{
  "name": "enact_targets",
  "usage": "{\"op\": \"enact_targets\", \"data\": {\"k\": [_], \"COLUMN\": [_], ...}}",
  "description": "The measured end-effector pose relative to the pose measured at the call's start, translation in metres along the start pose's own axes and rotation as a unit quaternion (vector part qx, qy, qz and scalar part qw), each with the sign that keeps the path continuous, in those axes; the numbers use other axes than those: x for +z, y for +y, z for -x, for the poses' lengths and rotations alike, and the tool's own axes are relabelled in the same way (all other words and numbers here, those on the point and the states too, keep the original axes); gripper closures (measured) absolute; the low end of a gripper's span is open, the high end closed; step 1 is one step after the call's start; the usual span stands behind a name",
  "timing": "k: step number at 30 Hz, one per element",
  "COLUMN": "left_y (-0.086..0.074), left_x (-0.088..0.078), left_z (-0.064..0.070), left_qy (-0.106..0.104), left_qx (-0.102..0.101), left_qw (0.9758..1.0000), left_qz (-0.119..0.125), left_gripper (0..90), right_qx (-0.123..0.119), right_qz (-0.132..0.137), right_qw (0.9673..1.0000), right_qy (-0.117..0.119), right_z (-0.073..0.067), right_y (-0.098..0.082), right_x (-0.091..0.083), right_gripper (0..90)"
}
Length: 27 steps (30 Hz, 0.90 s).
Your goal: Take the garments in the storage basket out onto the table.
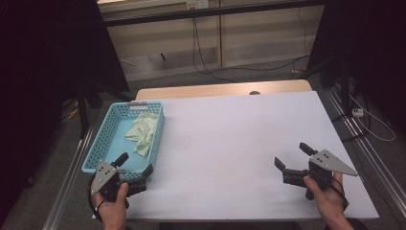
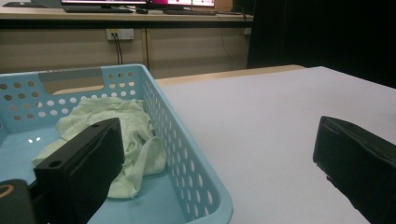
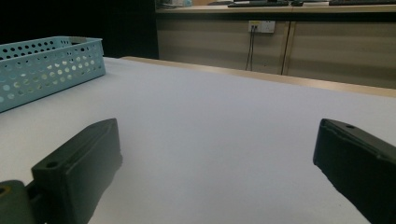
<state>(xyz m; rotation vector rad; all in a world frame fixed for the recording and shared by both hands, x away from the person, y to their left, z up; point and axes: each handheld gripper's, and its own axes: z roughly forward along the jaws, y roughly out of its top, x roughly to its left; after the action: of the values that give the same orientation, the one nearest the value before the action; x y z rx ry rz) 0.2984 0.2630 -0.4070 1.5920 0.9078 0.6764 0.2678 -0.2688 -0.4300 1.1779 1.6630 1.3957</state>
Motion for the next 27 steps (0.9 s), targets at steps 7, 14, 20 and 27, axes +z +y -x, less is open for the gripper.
{"op": "enact_targets", "data": {"k": [7, 14, 20, 27], "left_y": [0.002, 0.004, 0.014, 0.018], "left_x": [0.001, 0.004, 0.005, 0.004], "left_z": [-0.001, -0.003, -0.012, -0.012], "left_qy": [-0.001, 0.004, 0.015, 0.015], "left_qx": [0.009, 0.001, -0.007, -0.003], "left_qw": [0.9999, 0.9998, 0.9993, 0.9991], "left_qz": [-0.005, -0.022, -0.034, -0.041], "left_gripper": [2.3, 2.9, 3.9, 3.8], "right_qx": [0.002, 0.001, 0.014, 0.005], "right_qz": [-0.001, -0.005, -0.004, -0.004], "right_qw": [1.0, 0.9999, 0.9998, 0.9998], "right_qy": [0.003, 0.012, 0.016, 0.02], "right_z": [0.0, 0.001, 0.002, -0.001], "right_y": [-0.001, -0.001, -0.001, -0.001], "right_x": [0.001, 0.003, 0.003, 0.002], "right_gripper": [0.3, 0.3, 1.0, 1.0]}}
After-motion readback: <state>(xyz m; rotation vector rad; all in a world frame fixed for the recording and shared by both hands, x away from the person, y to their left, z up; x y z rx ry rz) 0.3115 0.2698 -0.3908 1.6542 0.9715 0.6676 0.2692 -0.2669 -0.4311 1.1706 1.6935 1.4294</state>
